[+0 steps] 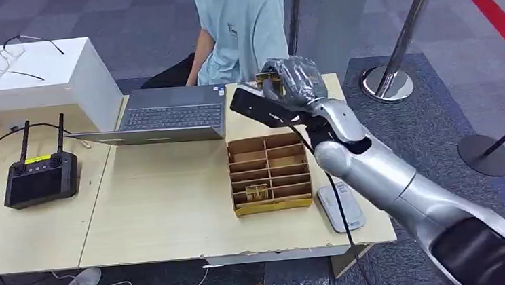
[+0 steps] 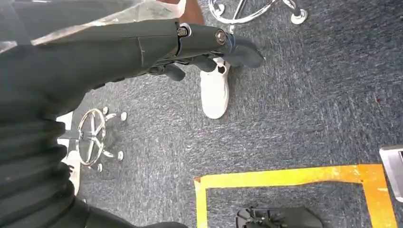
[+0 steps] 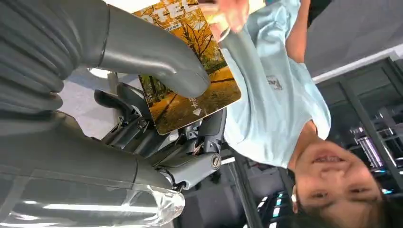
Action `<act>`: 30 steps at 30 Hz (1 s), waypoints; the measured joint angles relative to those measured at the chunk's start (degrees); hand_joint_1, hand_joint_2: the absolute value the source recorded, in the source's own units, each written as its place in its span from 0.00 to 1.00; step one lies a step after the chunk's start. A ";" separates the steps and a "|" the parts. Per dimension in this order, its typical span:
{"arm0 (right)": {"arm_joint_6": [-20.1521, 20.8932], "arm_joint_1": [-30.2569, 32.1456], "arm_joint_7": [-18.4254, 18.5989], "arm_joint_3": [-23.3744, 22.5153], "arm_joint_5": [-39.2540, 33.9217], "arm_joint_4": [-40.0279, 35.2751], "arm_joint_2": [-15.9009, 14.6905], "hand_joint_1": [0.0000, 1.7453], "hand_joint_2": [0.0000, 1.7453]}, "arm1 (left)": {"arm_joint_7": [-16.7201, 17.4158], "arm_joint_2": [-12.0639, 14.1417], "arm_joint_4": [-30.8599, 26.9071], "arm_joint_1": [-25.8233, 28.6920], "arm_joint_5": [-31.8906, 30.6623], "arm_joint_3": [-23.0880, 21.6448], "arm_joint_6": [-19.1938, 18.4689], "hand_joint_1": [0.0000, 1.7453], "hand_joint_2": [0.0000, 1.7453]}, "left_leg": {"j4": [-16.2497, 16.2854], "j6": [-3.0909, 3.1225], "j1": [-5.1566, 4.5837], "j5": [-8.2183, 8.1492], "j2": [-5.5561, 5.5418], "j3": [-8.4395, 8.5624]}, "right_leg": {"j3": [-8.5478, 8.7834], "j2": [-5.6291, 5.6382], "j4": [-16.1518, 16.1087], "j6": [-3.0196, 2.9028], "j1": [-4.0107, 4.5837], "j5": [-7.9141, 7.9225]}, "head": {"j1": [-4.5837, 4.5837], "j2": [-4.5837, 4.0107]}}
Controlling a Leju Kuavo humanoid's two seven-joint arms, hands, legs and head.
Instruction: Pass the card to the sensor for recognition and then transmit it.
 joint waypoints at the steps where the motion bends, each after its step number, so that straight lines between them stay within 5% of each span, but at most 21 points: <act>1: 0.00 0.01 -0.11 0.24 -0.02 0.42 0.17 1.00 1.00 | 0.15 -0.07 0.00 0.02 0.04 0.00 -0.02 0.00 1.00 | 0.00 0.00 0.00 0.00 0.00 -0.01 | 0.00 0.00 0.00 0.00 0.00 0.00 | -0.02 0.00; 27: -4.35 0.38 -3.76 2.86 3.04 10.64 5.31 1.00 1.00 | -1.16 -0.87 -0.02 0.08 1.92 0.35 1.51 0.00 1.00 | 0.00 0.00 0.01 0.00 0.00 0.00 | -0.02 0.00 0.00 0.00 0.00 0.00 | 0.00 0.00; 29: -4.44 0.48 -3.87 2.86 3.41 10.91 5.31 0.08 1.00 | -1.29 -0.96 -0.02 0.07 1.70 0.37 1.42 0.00 1.00 | 0.01 0.00 0.01 0.00 0.01 0.00 | -0.02 0.00 0.00 0.00 0.00 0.00 | 0.00 0.00; 30: -4.50 0.60 -3.91 2.88 3.59 11.01 5.33 0.00 1.00 | -1.29 -1.01 -0.02 0.07 1.66 0.37 1.40 0.00 1.00 | 0.01 0.00 0.01 0.00 0.01 0.00 | -0.02 0.00 0.00 0.00 0.00 0.00 | -0.02 0.00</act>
